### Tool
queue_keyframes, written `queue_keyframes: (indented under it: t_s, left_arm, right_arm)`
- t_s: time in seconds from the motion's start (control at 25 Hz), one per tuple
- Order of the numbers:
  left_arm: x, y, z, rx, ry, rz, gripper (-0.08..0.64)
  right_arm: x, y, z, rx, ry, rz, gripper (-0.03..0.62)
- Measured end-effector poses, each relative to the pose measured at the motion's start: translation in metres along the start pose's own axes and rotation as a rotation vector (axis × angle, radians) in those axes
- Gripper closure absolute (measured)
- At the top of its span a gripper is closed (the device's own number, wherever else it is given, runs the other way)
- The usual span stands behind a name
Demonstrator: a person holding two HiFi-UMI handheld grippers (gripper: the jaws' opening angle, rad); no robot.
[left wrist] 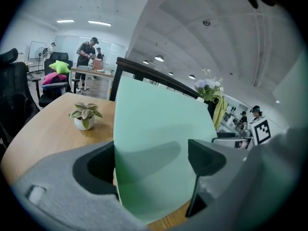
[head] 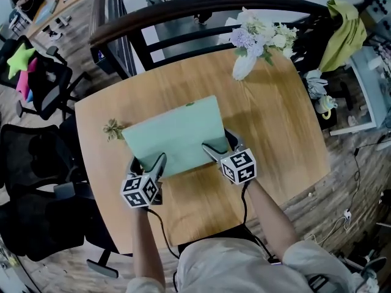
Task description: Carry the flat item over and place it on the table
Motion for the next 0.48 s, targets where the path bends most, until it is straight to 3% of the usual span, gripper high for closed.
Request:
queue_keyframes:
  t_s: [0.48]
  left_arm:
    - [-0.006, 0.022, -0.019, -0.007, 0.004, -0.016, 0.083]
  right_arm:
    - [0.0, 0.034, 0.01, -0.021, 0.053, -0.04, 0.195]
Point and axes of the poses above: the fingertips, and each gripper's own axes: y forward along the fingers, z to its right, x out of its underside, the point moved 5 cm from there along -y, backward along the fingers, and after that the axes turned 7 degrees about y, right-handed, at the moved point
